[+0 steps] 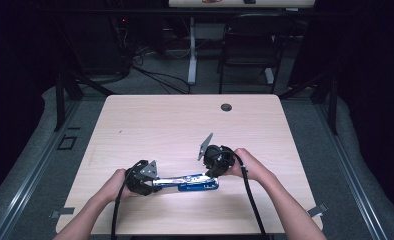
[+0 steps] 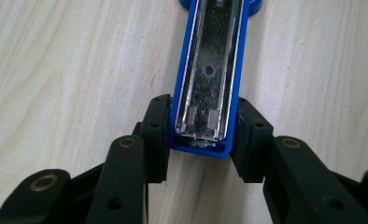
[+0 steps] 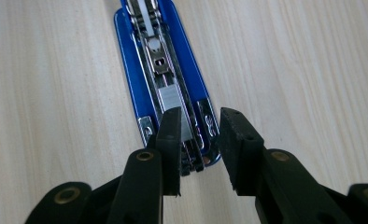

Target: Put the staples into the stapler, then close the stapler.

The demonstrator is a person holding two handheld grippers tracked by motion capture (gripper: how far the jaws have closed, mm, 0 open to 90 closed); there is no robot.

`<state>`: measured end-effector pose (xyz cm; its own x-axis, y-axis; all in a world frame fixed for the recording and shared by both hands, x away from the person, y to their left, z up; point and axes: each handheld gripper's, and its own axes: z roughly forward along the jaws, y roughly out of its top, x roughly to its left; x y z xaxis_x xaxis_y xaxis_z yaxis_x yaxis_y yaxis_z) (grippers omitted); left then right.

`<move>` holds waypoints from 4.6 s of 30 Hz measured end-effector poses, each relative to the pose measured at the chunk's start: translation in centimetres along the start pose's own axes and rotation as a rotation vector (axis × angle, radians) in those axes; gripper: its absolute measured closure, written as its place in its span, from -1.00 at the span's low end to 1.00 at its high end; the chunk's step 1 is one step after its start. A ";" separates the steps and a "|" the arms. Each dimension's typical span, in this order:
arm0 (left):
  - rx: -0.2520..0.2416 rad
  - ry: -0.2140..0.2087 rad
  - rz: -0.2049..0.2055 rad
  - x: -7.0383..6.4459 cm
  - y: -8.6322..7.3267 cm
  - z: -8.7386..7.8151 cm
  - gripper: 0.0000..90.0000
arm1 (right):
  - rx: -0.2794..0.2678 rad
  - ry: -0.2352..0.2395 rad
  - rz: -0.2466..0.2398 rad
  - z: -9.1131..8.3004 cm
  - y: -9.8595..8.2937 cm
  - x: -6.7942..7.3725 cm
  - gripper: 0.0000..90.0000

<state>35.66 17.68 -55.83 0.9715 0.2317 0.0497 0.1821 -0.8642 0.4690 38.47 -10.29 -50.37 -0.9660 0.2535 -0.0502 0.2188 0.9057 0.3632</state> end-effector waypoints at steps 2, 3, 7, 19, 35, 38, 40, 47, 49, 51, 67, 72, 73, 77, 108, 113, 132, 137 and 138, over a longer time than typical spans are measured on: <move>0.000 0.001 0.001 0.0 0.0 0.0 0.39 | 0.000 -0.023 0.033 0.0 -0.6 0.2 0.59; 0.000 0.001 0.001 0.0 0.0 0.0 0.39 | 0.000 -0.035 0.051 0.0 -0.9 0.2 0.64; -0.001 0.001 0.001 0.0 0.0 0.0 0.39 | -0.063 -0.052 0.157 -0.2 -2.4 0.1 0.72; 0.001 0.006 0.001 -0.1 0.0 0.0 0.38 | -0.153 -0.010 0.291 -0.1 -3.8 -0.3 0.83; -0.021 -0.001 0.014 0.0 0.0 -0.5 0.40 | -0.158 0.014 0.351 0.7 -4.2 -0.2 0.87; -0.027 0.001 0.019 0.0 0.0 -0.6 0.40 | -0.157 0.007 0.351 0.7 -4.1 -0.1 0.87; -0.027 0.001 0.021 0.0 0.0 -0.7 0.40 | -0.155 0.003 0.349 0.7 -4.1 -0.1 0.87; -0.032 0.005 0.042 0.0 0.3 -1.2 0.40 | -0.152 -0.005 0.343 0.6 -4.0 0.0 0.87; -0.036 0.019 0.045 -0.1 0.4 -1.3 0.40 | -0.149 -0.010 0.339 0.6 -3.9 0.0 0.87; -0.032 0.026 0.052 -0.2 0.5 -1.4 0.40 | -0.145 -0.018 0.324 0.6 -3.8 0.1 0.88; -0.026 0.050 0.061 -0.5 0.9 -1.8 0.39 | -0.224 -0.024 0.231 0.9 -0.2 2.0 0.90; -0.033 0.054 0.057 -0.6 1.1 -2.0 0.37 | -0.237 -0.030 0.234 1.0 0.0 2.2 0.91; -0.033 0.058 0.059 -0.7 1.1 -2.0 0.37 | -0.240 -0.032 0.238 1.0 0.1 2.3 0.91; -0.031 0.059 0.061 -0.7 1.2 -2.0 0.37 | -0.240 -0.035 0.225 1.0 0.5 2.6 0.92; -0.127 -0.017 -0.030 0.0 0.9 -2.4 0.34 | -0.290 -0.003 0.176 2.8 4.3 4.0 0.91; -0.161 -0.017 -0.039 0.0 0.9 -2.6 0.34 | -0.310 0.000 0.157 3.0 5.3 4.6 0.91; -0.226 -0.055 -0.103 0.0 1.2 -3.2 0.27 | -0.305 -0.003 0.106 3.5 5.9 5.1 1.00; -0.179 -0.069 -0.105 0.2 0.4 -2.7 0.30 | -0.302 0.002 0.111 3.6 5.8 4.7 1.00; -0.176 -0.072 -0.104 0.2 0.3 -2.7 0.36 | -0.310 0.005 0.113 3.6 5.7 4.7 1.00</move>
<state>35.50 18.66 -53.31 0.9583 0.2779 -0.0671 0.2590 -0.7444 0.6154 35.67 -2.71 -51.90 -0.9389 0.3441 0.0114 0.2735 0.7252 0.6319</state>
